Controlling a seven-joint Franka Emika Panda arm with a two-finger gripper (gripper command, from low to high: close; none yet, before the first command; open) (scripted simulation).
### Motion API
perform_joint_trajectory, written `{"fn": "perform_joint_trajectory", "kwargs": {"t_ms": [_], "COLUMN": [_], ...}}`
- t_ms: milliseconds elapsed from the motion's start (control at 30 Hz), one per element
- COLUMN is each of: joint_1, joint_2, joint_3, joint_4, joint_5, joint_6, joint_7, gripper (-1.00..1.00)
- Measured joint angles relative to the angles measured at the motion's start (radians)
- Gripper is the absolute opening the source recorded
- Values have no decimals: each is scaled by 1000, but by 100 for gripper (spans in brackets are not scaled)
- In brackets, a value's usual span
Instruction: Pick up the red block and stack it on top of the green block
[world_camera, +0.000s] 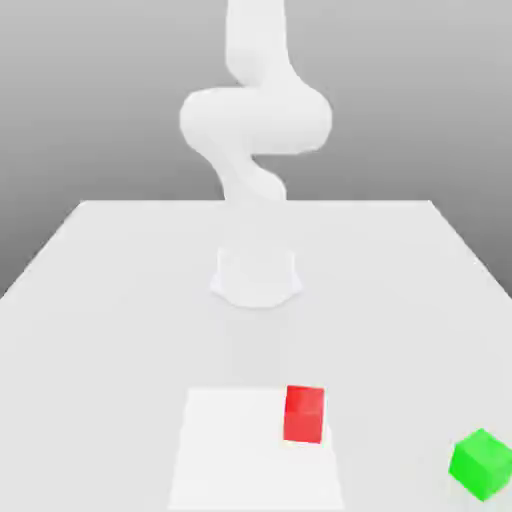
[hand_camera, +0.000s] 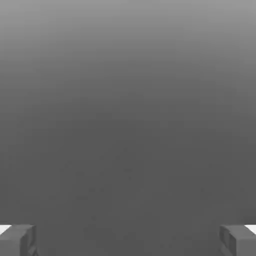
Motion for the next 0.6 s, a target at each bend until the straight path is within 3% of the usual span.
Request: {"fn": "perform_joint_trajectory", "kwargs": {"t_ms": [333, 600], "joint_1": [110, 147], "joint_2": [313, 545], "joint_3": [-45, 2], "joint_4": [-164, -296], "joint_5": [178, 202], "joint_6": [157, 291], "joint_7": [-24, 43], "gripper": [0, 0]}}
